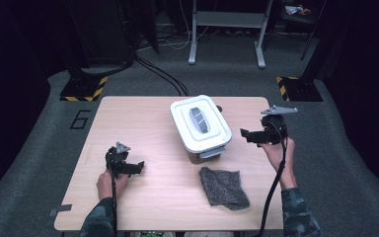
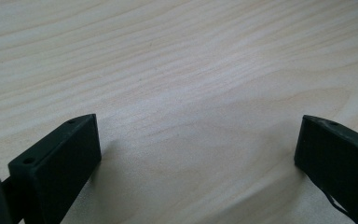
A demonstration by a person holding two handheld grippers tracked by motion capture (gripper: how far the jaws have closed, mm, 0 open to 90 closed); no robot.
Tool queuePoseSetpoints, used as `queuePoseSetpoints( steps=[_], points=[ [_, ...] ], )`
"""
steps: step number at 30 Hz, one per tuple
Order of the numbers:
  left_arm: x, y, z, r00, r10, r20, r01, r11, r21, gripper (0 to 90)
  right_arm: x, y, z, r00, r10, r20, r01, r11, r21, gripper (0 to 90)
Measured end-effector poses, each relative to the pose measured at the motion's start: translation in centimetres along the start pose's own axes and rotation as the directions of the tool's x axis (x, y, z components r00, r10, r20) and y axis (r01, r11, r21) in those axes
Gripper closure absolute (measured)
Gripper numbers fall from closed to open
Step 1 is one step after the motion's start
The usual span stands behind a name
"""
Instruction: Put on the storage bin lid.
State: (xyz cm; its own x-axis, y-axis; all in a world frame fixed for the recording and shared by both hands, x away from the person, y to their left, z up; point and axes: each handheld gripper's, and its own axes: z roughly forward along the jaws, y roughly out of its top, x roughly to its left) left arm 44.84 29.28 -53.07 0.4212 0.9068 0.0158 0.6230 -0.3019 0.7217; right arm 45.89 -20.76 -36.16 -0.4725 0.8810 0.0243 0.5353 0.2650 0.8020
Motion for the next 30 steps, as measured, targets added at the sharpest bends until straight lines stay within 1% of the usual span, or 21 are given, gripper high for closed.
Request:
queuePoseSetpoints(
  steps=[1,4,5,8,10,11,12,13,15,20,23,24,26,27,29,30],
  points=[
    [0.0,0.0,0.0,1.0000,0.000,0.000,0.000,1.0000,0.000,0.0,-0.2,-0.4,0.0,1.0000,0.001,0.004,-0.001,1.000,0.000,7.7],
    [0.0,0.0,0.0,1.0000,0.000,0.000,0.000,1.0000,0.000,0.0,-1.1,-1.9,0.4,0.9994,0.028,0.021,-0.028,0.999,0.015,7.7],
    [0.0,0.0,0.0,1.0000,0.000,0.000,0.000,1.0000,0.000,0.0,-1.4,-2.4,0.5,0.9992,0.026,0.029,-0.027,0.999,0.020,7.7],
    [0.0,0.0,0.0,1.0000,-0.001,0.000,0.001,1.0000,0.000,0.0,-2.1,-4.0,1.0,0.9981,0.045,0.043,-0.047,0.998,0.035,7.6],
    [0.0,0.0,0.0,1.0000,-0.001,0.000,0.001,1.0000,0.000,0.0,-2.5,-5.1,1.4,0.9965,0.070,0.046,-0.072,0.997,0.040,7.3],
    [0.0,0.0,0.0,1.0000,0.000,0.000,0.000,1.0000,0.000,0.1,-2.7,-5.6,1.5,0.9966,0.065,0.049,-0.068,0.997,0.046,7.3],
    [0.0,0.0,0.0,1.0000,-0.001,0.000,0.001,1.0000,0.000,0.0,-2.9,-6.3,1.8,0.9958,0.079,0.045,-0.082,0.995,0.062,7.0],
    [0.0,0.0,0.0,1.0000,-0.001,0.000,0.001,1.0000,0.000,0.0,-3.0,-6.9,2.0,0.9945,0.093,0.048,-0.096,0.993,0.063,6.8],
    [0.0,0.0,0.0,1.0000,-0.001,0.000,0.001,1.0000,0.000,0.1,-3.3,-8.2,2.6,0.9942,0.090,0.058,-0.095,0.992,0.089,6.7],
    [0.0,0.0,0.0,1.0000,0.000,0.000,0.000,1.0000,0.000,0.0,-3.6,-11.4,4.0,0.9918,0.106,0.071,-0.115,0.985,0.128,6.6],
    [0.0,0.0,0.0,1.0000,-0.001,-0.001,0.001,1.0000,0.000,0.0,-3.5,-13.0,4.7,0.9924,0.101,0.070,-0.111,0.983,0.148,5.0],
    [0.0,0.0,0.0,1.0000,0.000,0.000,0.000,1.0000,0.000,0.0,-3.4,-13.6,4.9,0.9935,0.090,0.071,-0.100,0.983,0.156,4.5],
    [0.0,0.0,0.0,1.0000,0.000,0.000,0.000,1.0000,0.000,0.0,-3.1,-14.5,5.2,0.9930,0.091,0.076,-0.102,0.983,0.155,3.9],
    [0.0,0.0,0.0,1.0000,0.000,-0.001,0.000,1.0000,0.000,0.0,-3.1,-14.9,5.3,0.9946,0.071,0.076,-0.082,0.985,0.154,3.4],
    [0.0,0.0,0.0,1.0000,-0.001,-0.001,0.001,1.0000,0.000,0.0,-3.0,-15.2,5.4,0.9948,0.069,0.075,-0.079,0.985,0.151,3.0],
    [0.0,0.0,0.0,1.0000,0.000,-0.001,0.000,1.0000,0.000,0.0,-2.7,-15.7,5.5,0.9940,0.064,0.089,-0.077,0.987,0.144,2.7]
  ],
)
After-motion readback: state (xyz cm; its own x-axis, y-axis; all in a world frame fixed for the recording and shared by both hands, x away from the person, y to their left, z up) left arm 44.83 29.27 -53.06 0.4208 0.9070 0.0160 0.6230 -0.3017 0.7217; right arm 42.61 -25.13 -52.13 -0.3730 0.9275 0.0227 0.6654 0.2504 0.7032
